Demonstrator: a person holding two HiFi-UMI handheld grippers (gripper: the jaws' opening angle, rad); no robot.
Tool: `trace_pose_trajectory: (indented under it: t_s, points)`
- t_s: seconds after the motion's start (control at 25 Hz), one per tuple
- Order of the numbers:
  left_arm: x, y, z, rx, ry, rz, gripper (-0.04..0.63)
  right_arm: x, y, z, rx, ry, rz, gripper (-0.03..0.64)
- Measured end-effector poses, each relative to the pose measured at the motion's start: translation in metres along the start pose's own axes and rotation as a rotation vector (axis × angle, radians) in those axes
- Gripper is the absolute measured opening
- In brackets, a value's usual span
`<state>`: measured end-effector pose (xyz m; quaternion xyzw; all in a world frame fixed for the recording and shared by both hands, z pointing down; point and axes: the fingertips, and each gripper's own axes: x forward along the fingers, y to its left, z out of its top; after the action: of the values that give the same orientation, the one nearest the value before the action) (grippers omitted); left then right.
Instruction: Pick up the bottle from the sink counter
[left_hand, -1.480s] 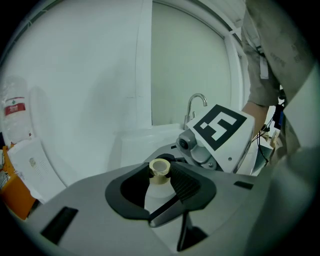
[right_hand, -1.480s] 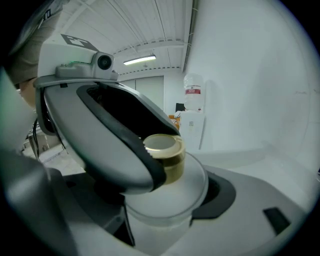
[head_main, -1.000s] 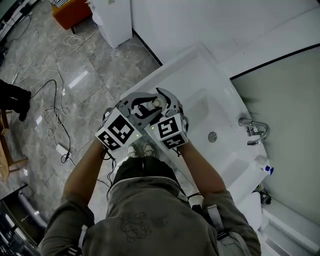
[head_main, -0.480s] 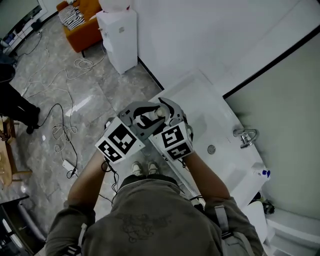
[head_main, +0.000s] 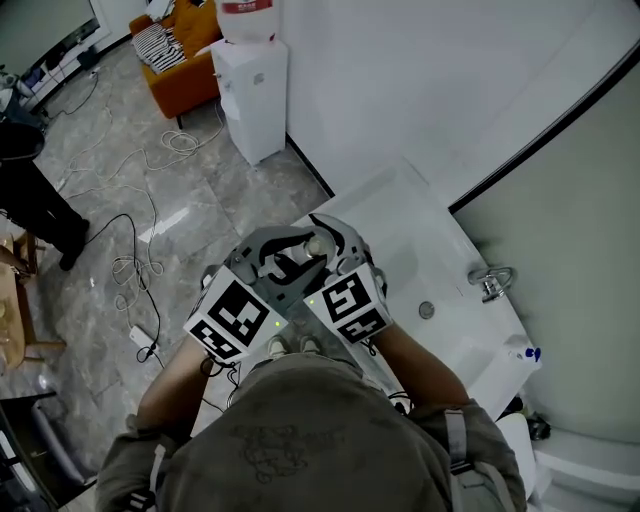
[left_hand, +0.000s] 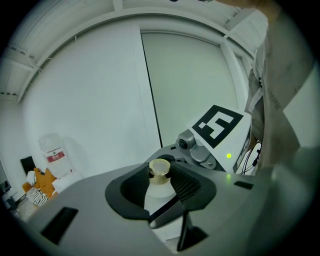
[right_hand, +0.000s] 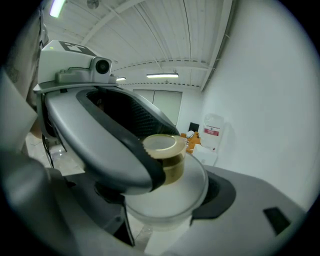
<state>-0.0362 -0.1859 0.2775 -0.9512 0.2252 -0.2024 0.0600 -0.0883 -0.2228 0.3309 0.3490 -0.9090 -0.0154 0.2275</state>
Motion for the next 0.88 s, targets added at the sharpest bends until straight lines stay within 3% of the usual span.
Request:
trace_pose_trajectory:
  t_s: [0.24,0.64,0.88]
  points:
    - [-0.021,-0.001,-0.022,-0.032,0.06,0.062,0.135,0.011,0.029,-0.001,-0.016,0.0,0.077,0.331]
    - [-0.034,-0.01,-0.065,-0.135,0.128,0.085,0.135,0.03,0.069,-0.029,-0.013,0.064,0.175,0.331]
    - [-0.038,-0.013,-0.087,-0.194,0.128,0.097,0.135,0.04,0.087,-0.045,-0.004,0.106,0.225,0.331]
